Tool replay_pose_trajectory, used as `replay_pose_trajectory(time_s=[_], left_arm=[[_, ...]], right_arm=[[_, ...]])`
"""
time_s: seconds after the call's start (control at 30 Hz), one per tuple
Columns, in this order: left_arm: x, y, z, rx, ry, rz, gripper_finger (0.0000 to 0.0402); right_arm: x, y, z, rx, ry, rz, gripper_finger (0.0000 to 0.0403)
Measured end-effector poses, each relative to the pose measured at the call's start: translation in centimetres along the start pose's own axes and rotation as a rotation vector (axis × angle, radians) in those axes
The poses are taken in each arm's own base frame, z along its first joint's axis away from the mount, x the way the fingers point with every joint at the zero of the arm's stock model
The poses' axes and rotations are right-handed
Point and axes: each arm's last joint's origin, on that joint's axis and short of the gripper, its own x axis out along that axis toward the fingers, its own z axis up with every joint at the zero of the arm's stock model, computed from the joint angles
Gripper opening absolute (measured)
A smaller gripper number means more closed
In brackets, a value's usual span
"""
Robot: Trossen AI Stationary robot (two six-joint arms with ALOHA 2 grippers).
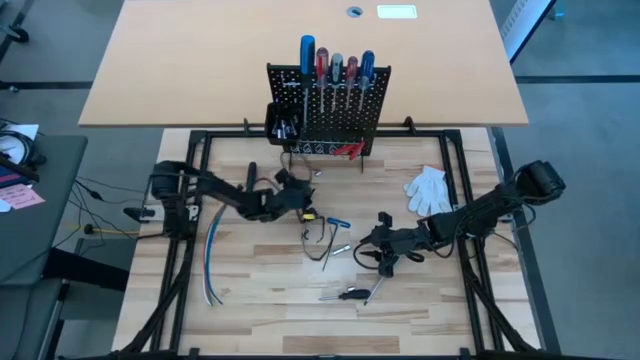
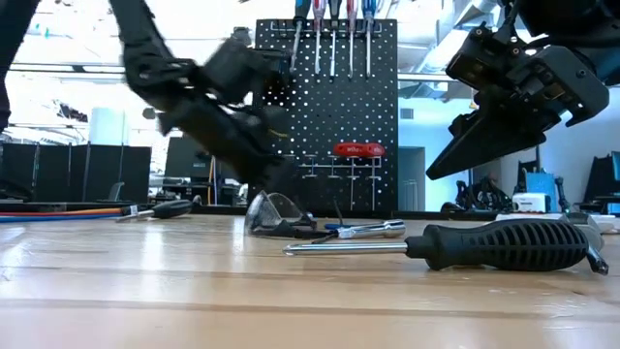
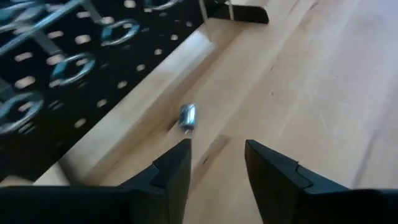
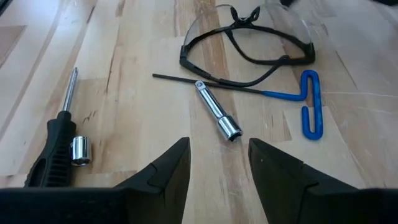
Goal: Hang tools onto peg board
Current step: Put the top silver socket into the black bin on the black pegboard
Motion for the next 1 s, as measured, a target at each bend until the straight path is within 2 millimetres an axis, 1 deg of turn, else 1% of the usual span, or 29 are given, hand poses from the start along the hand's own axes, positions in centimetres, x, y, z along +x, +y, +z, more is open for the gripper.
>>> replay_pose_trajectory(time_s=[0.1, 0.2, 0.27, 0.4, 0.6, 0.8, 1.0], left_arm=[[1.9, -0.2, 1.3, 0.012, 0.039, -0.02, 0.0175], [3.4, 0.0, 1.9, 0.017, 0.09, -0.007, 0.0202], [4.1, 0.2, 1.8, 0.016, 0.121, 0.008, 0.0212], [5.3, 1.1, 1.5, -0.037, 0.141, 0.04, 0.0216], [6.3, 2.2, 1.0, -0.059, 0.157, 0.063, 0.0217], [7.2, 2.7, 0.9, -0.09, 0.135, -0.074, 0.0217], [7.3, 2.6, 0.9, -0.028, 0.133, -0.135, 0.0217]], right_arm=[[0.0, 0.0, 0.0, 0.0, 0.001, 0.0, 0.0171], [0.0, 0.1, 0.0, -0.003, 0.001, 0.004, 0.0171], [0.0, 0.1, -0.1, -0.004, 0.001, 0.005, 0.0171], [0.0, 0.2, -0.1, -0.004, 0.002, 0.007, 0.0171], [0.0, 0.1, -0.1, -0.004, 0.003, 0.007, 0.0171], [0.0, 0.2, -0.1, -0.003, 0.003, 0.008, 0.0171], [-0.1, 0.3, -0.1, -0.006, 0.002, 0.012, 0.0171]])
